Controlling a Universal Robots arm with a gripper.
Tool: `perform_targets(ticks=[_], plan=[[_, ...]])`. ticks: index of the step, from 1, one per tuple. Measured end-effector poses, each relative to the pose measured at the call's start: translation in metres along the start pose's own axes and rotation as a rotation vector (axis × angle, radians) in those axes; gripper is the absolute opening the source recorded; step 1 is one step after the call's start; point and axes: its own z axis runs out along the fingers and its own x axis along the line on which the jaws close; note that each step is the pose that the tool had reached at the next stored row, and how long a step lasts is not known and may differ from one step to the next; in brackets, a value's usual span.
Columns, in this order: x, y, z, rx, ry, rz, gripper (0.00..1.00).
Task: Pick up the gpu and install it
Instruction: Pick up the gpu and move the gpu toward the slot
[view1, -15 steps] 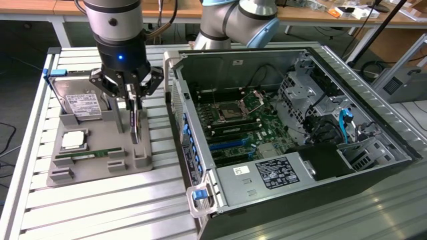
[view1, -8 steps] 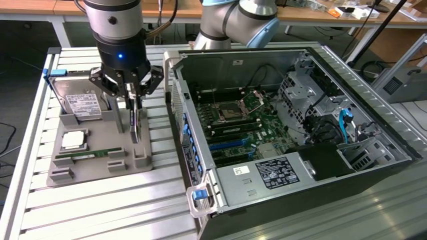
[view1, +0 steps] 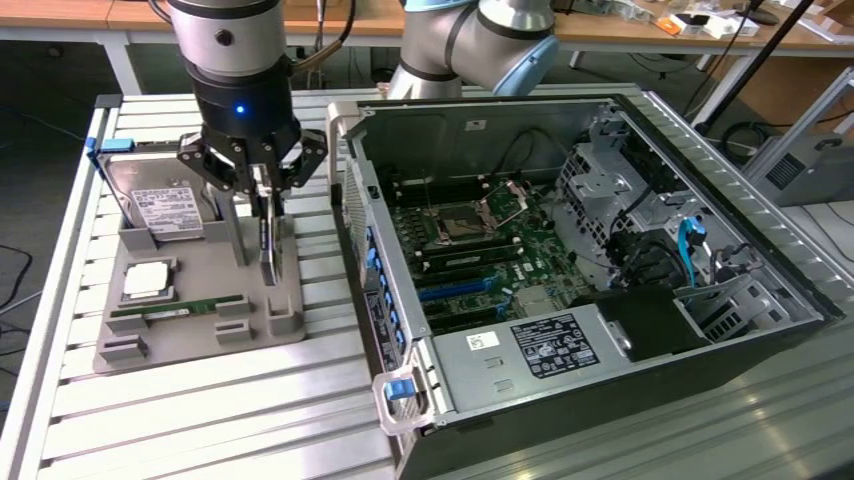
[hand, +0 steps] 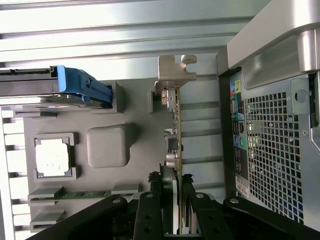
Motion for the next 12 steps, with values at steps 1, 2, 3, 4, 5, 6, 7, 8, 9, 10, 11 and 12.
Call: perform_targets(ticks=[1,2,3,4,5,6,7,8,9,10,11,12], plan=[[0.0,0.0,-0.0002,0.0,0.0,0.0,0.27],[0.0,0.0,-0.0004,0.0,0.0,0.0,0.27],[0.0,0.0,-0.0006,0.0,0.0,0.0,0.27],[0.0,0.0,-0.0008,0.0,0.0,0.0,0.27],[0.0,0.0,-0.001,0.0,0.0,0.0,0.27],[0.0,0.0001,-0.0013,0.0,-0.0001,0.0,0.27],[0.0,0.0001,-0.0018,0.0,0.0,0.0,0.27],[-0.0001,0.0001,-0.0022,0.0,0.0,0.0,0.27],[-0.0001,0.0001,-0.0025,-0.0001,-0.0001,0.0,0.27],[-0.0001,0.0001,-0.0027,0.0,0.0,0.0,0.27],[-0.0001,0.0001,-0.0029,0.0,0.0,0.0,0.27],[-0.0001,0.0001,-0.0031,0.0001,0.0,0.0,0.27]])
